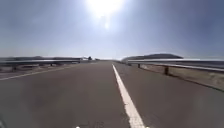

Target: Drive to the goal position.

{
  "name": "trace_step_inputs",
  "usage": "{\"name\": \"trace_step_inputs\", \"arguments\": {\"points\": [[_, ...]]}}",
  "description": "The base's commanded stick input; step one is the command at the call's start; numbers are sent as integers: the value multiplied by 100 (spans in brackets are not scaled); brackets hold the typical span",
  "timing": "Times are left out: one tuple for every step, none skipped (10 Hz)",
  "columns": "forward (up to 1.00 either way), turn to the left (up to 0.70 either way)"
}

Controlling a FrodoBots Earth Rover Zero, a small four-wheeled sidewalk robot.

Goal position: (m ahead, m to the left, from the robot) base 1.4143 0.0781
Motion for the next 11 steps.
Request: {"name": "trace_step_inputs", "arguments": {"points": [[70, 0], [70, 0], [70, 0], [70, 0], [70, 0], [70, 0], [70, 0], [70, 0], [70, 0], [70, 0], [70, 0]]}}
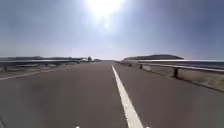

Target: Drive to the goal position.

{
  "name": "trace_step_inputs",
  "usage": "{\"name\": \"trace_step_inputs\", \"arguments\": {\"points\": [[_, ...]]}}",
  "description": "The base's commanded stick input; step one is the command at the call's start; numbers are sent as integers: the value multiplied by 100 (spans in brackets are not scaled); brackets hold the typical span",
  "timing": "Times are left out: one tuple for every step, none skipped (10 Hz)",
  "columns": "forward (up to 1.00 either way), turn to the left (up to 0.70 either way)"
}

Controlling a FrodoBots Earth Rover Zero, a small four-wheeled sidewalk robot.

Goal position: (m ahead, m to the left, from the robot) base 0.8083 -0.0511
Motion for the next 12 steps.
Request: {"name": "trace_step_inputs", "arguments": {"points": [[70, 0], [70, 0], [70, 0], [70, 0], [70, 0], [70, 0], [70, 0], [70, 0], [70, 0], [70, 0], [70, 0], [70, 0]]}}
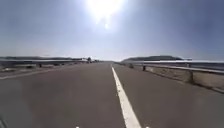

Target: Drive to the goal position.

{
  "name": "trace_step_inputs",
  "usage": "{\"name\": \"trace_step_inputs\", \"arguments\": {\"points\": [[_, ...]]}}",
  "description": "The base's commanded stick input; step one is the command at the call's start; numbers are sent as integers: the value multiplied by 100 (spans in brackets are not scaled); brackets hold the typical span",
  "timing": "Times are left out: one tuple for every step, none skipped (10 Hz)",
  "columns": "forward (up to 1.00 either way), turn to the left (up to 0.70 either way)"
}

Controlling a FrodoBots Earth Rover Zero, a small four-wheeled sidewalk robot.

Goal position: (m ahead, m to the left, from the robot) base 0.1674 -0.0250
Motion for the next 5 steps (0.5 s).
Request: {"name": "trace_step_inputs", "arguments": {"points": [[70, 0], [70, 0], [70, 0], [70, 0], [70, 0]]}}
